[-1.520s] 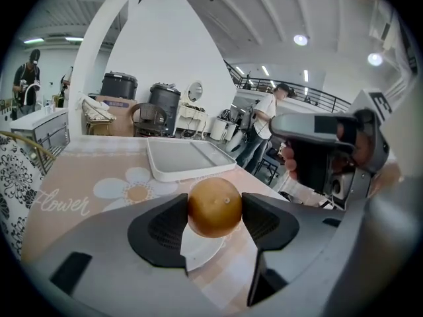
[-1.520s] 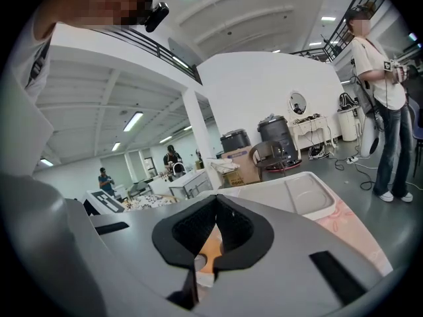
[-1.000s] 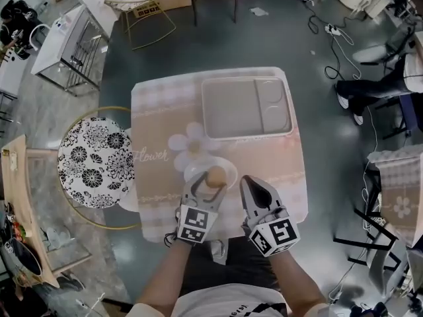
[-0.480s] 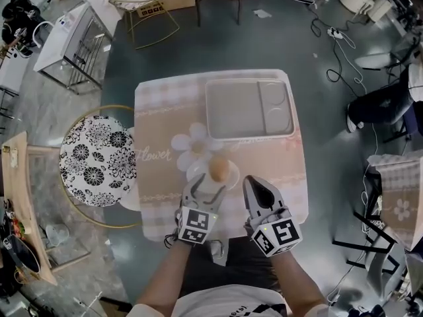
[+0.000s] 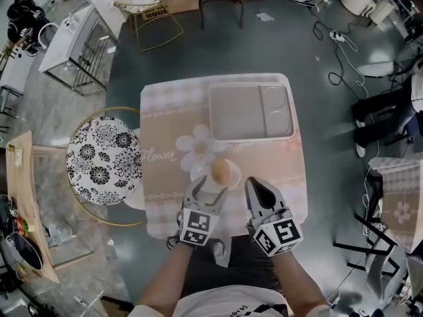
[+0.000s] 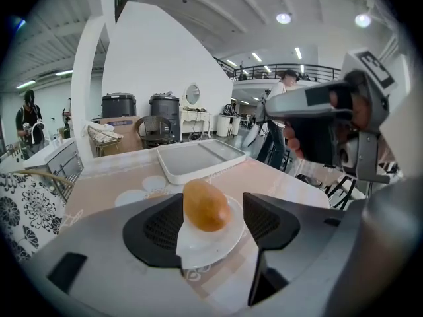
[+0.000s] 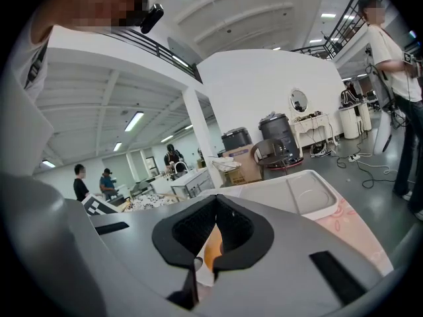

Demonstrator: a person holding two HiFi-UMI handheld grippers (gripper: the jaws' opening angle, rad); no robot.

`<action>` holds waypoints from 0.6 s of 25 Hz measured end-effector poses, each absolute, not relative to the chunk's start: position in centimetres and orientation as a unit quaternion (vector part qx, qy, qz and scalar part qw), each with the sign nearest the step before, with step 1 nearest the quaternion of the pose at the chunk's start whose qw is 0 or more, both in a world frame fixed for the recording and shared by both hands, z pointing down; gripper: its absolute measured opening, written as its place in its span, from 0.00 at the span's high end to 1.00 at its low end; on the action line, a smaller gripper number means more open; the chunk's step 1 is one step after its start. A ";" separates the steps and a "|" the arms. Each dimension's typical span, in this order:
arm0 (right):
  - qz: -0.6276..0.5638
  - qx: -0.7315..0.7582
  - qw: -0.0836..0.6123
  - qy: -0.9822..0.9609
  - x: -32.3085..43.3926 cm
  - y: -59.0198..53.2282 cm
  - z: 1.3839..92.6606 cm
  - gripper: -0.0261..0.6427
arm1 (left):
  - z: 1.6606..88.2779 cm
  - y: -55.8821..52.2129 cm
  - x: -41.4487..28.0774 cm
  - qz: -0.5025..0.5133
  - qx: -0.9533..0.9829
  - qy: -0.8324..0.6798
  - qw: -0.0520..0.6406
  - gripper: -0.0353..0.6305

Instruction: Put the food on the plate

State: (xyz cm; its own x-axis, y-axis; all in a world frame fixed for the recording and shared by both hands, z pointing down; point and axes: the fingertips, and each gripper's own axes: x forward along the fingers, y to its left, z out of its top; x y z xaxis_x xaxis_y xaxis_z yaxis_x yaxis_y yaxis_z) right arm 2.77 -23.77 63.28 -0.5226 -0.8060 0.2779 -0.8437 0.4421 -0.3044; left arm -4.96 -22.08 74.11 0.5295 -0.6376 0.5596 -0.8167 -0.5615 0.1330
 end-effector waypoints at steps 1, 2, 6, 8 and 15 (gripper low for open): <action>0.206 0.484 0.047 -0.849 2.6 -23.7 62.8 0.94 | 73.3 -21.9 -4.9 0.228 0.852 -0.427 0.198 0.55; 0.207 0.482 0.049 -0.850 2.5 -23.6 62.3 0.94 | 72.4 -21.7 -4.9 0.223 0.853 -0.427 0.201 0.55; 0.207 0.475 0.054 -0.853 2.0 -22.8 59.8 0.94 | 68.1 -20.8 -4.3 0.197 0.860 -0.425 0.203 0.55; 0.206 0.471 0.054 -0.856 1.8 -22.5 58.6 0.94 | 65.9 -20.3 -4.1 0.185 0.865 -0.422 0.201 0.58; 0.198 0.463 0.044 -0.863 1.2 -21.4 54.0 0.94 | 58.8 -19.0 -4.2 0.145 0.873 -0.424 0.189 0.78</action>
